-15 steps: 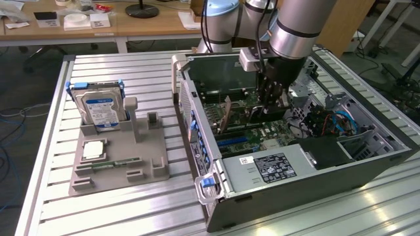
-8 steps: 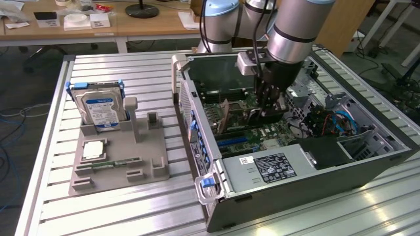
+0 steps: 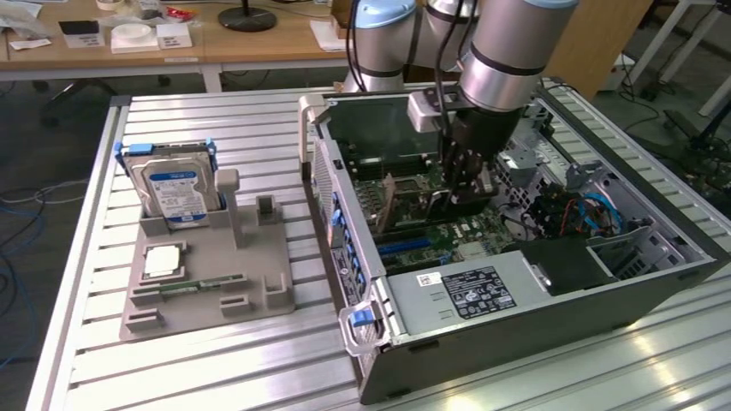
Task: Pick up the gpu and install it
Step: 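Insert the gpu into the slot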
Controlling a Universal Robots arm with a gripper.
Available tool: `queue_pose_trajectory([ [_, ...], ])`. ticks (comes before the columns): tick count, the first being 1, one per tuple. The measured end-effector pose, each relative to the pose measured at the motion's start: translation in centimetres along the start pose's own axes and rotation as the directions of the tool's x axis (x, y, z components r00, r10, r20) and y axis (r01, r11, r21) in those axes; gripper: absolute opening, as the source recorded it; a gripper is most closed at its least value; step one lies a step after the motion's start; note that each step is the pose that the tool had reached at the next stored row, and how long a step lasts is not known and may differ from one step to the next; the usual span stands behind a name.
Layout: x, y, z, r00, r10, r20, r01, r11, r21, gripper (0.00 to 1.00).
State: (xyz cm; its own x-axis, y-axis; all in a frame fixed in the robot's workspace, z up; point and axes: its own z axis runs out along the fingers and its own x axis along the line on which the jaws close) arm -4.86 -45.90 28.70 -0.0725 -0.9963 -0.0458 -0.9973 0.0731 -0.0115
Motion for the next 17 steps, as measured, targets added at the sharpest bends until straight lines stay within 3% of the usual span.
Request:
queue_pose_trajectory([
  [17, 0.16, 1.10, 0.93, 1.0000, 0.000, -0.0001, 0.000, 1.0000, 0.0000, 0.27],
])
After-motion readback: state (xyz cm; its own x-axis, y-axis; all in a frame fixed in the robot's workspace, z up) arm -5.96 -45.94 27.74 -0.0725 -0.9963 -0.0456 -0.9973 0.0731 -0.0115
